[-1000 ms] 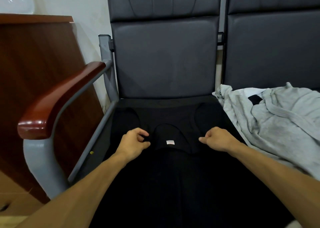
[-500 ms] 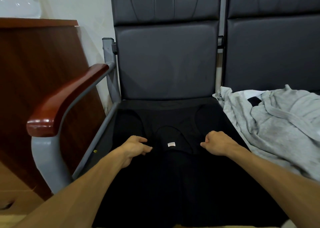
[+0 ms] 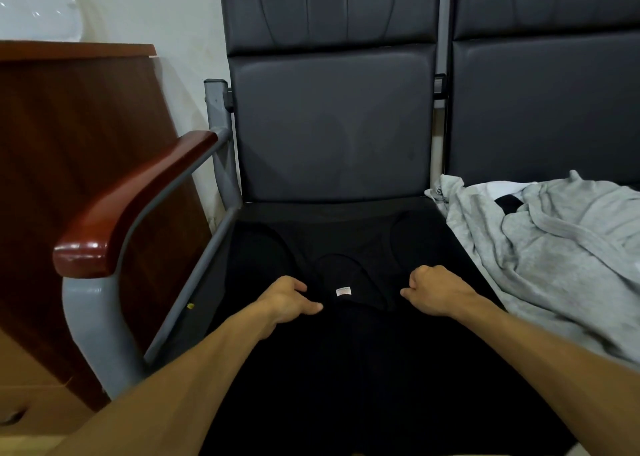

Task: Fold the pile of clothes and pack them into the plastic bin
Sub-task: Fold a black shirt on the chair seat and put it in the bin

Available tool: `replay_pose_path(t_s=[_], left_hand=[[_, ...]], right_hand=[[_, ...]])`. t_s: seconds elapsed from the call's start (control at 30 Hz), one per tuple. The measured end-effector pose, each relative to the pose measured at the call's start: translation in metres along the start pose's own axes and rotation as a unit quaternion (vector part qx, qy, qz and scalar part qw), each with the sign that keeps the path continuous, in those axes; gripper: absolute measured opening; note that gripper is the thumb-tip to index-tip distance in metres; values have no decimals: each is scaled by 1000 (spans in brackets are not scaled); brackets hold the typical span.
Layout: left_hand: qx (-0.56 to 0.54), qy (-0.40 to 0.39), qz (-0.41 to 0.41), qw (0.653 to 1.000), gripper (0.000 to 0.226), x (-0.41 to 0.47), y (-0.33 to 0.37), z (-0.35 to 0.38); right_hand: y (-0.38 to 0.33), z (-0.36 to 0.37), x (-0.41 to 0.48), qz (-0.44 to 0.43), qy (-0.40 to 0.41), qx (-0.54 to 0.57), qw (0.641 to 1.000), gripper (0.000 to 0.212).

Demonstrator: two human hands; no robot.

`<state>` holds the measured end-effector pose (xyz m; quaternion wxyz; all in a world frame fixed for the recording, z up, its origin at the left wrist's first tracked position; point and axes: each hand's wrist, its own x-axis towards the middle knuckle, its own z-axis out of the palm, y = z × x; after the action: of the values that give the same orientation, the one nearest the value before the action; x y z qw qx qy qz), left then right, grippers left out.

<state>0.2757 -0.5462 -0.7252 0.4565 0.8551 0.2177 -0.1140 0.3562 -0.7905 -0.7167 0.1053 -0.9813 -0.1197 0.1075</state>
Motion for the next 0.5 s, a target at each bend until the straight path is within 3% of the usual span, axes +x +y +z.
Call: replay_pose_path(t_s=[0.17, 0.3, 0.5], left_hand=[[92, -59, 18, 994, 42, -7, 4, -3], [101, -46, 41, 993, 19, -10, 2, -5], [174, -6, 60, 983, 16, -8, 5, 9]], right_hand=[[2, 0, 1, -1, 2, 2, 1000, 25], [1, 0, 1, 0, -2, -3, 1000, 27], [-4, -2, -3, 2, 0, -8, 1000, 25]])
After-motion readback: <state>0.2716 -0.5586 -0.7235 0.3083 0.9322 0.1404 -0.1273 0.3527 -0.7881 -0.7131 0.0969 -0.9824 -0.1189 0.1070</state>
